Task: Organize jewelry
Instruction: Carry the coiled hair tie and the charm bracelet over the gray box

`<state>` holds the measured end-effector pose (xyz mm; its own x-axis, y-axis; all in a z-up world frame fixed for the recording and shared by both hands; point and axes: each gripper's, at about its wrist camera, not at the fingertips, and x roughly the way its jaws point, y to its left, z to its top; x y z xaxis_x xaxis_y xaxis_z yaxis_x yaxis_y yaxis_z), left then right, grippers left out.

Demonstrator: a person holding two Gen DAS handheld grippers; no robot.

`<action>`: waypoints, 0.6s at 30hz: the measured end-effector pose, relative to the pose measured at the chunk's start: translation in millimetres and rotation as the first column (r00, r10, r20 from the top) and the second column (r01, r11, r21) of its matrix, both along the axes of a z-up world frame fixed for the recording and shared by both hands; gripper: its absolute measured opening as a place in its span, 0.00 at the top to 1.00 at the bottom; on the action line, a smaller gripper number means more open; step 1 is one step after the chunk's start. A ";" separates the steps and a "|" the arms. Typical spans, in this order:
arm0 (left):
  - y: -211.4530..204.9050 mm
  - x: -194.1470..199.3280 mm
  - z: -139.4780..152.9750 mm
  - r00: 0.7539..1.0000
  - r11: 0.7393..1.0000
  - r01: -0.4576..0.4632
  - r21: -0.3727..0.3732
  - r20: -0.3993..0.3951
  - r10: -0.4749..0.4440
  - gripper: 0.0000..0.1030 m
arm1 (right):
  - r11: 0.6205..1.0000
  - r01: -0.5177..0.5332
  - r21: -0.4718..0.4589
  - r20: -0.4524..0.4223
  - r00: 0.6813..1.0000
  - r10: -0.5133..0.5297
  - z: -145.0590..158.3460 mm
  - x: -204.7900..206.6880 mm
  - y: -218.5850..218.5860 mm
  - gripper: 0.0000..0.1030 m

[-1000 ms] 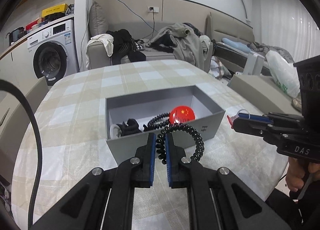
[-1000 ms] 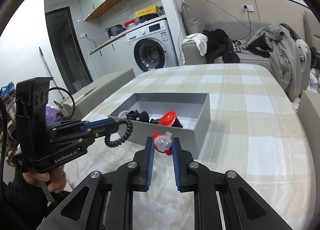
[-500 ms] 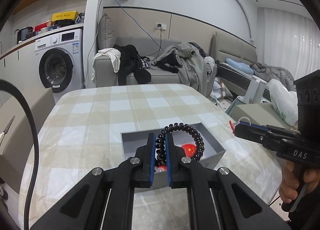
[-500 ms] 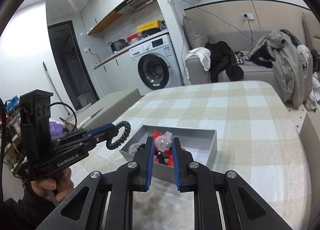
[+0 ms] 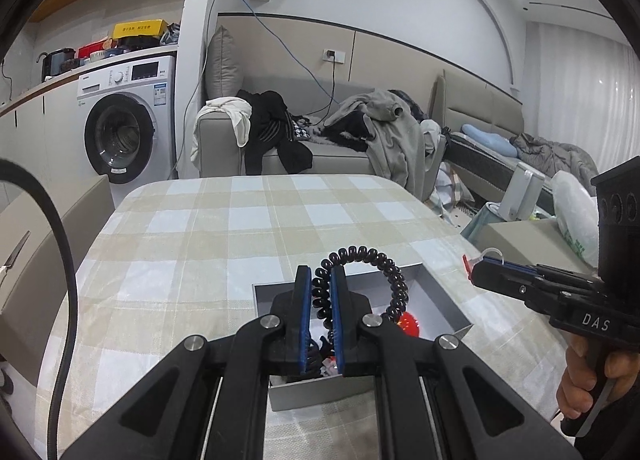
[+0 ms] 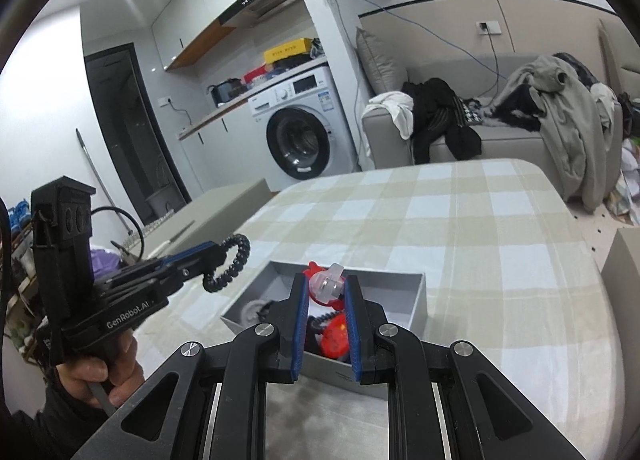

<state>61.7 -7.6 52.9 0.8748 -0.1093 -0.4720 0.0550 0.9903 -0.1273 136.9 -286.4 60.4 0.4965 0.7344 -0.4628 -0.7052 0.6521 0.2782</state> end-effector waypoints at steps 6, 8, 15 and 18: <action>-3.7 7.3 -12.2 0.999 1.000 0.003 0.007 -0.044 -0.003 0.95 | 1.000 0.006 -0.028 -0.041 0.999 -0.007 -18.9 10.0 -0.1 0.84; -6.3 8.7 -15.1 0.998 1.000 0.004 0.015 -0.055 -0.003 0.95 | 0.999 0.005 -0.035 -0.052 0.999 -0.007 -23.6 12.0 -0.3 0.84; -12.3 8.4 -20.8 0.997 0.999 0.015 0.031 -0.074 -0.013 0.95 | 0.999 -0.008 -0.049 -0.068 0.998 0.005 -30.0 13.9 2.2 0.84; -12.4 8.9 -22.3 0.997 0.999 0.015 0.028 -0.079 -0.013 0.95 | 0.998 -0.010 -0.054 -0.074 0.997 0.006 -31.9 14.1 3.5 0.84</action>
